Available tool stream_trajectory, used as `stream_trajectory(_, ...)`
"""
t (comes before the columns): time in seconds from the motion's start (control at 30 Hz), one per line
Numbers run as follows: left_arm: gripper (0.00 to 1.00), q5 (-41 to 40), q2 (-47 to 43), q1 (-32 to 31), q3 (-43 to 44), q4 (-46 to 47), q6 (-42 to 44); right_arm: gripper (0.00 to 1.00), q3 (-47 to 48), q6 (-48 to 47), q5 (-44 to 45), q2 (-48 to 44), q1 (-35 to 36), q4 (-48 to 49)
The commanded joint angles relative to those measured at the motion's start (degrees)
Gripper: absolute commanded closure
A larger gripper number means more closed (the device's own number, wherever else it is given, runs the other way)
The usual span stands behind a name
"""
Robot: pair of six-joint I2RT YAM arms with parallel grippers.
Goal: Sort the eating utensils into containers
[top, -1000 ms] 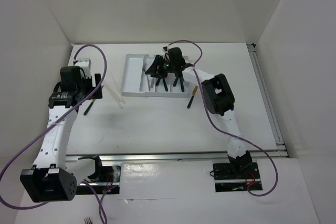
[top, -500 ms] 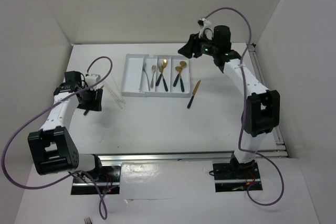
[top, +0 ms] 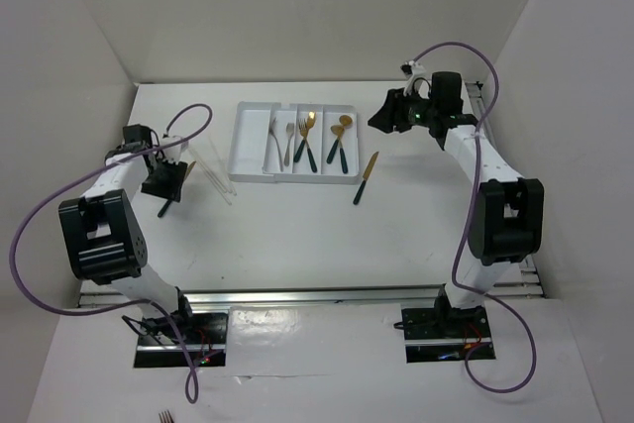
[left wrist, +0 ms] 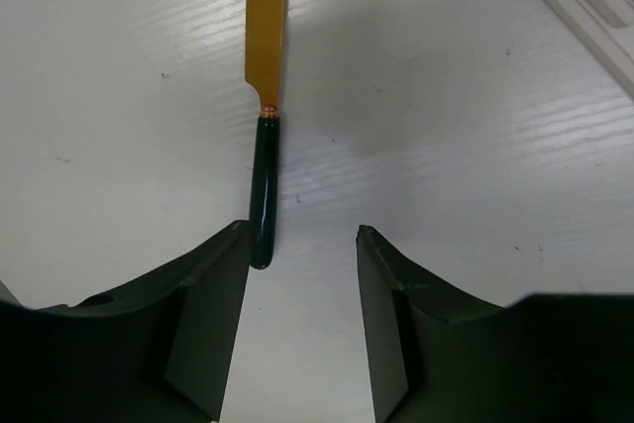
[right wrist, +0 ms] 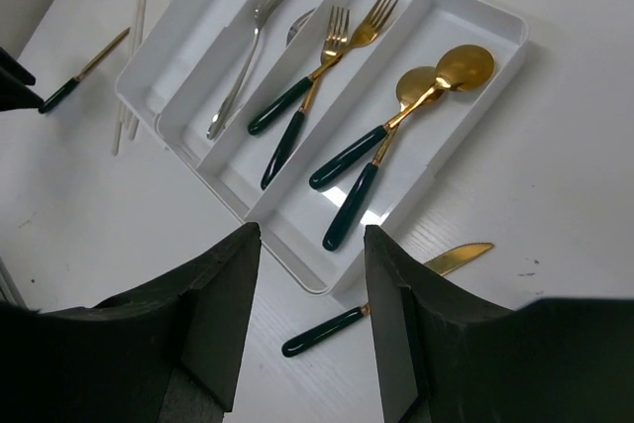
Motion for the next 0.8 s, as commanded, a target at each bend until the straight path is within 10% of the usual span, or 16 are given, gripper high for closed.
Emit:
stream_trajectory(0.0,0.41,-0.66,2.43,1.15,3.48,1.44,2.26,0.46,0.22,-1.36,-1.65,-4.24,-1.48,0.18)
stream_trajectory(0.77,0.6,2.51,12.63,2.73,5.86,2.67,0.59,0.47,4.0,-4.09,-1.65,-0.82,-3.68,-4.83)
